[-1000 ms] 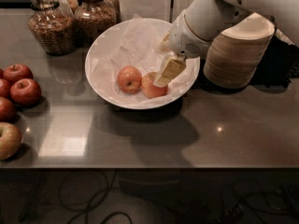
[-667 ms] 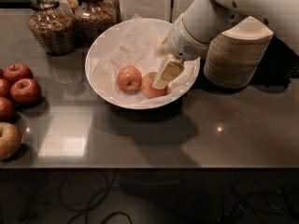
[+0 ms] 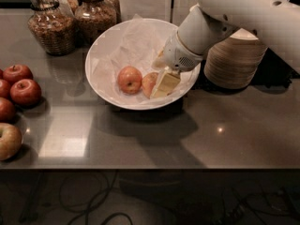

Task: Pick apple from white bowl

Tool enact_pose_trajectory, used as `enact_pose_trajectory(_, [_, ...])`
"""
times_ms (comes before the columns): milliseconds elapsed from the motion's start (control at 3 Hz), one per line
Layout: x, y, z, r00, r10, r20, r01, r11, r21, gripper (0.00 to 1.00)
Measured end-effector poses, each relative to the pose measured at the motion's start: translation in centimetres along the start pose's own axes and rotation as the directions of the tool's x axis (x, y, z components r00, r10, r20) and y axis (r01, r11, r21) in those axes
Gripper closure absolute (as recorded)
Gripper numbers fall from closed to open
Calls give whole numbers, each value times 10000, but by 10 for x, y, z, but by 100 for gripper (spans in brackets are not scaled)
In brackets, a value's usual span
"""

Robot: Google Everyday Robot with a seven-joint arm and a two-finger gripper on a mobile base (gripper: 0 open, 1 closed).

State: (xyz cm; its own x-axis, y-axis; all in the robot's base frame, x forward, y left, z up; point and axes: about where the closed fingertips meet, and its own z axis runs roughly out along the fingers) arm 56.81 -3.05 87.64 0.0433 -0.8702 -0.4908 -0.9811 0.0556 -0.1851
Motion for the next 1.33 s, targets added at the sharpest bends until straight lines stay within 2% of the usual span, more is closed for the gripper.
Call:
enact_pose_trajectory(333, [-1, 3, 19, 10000, 59, 50, -57, 9992, -386, 34])
enact_pose_trajectory(1000, [3, -3, 25, 9998, 170, 41, -169, 9990, -403, 30])
enact_pose_trajectory(1333, [3, -2, 25, 9998, 170, 41, -168, 9990, -403, 49])
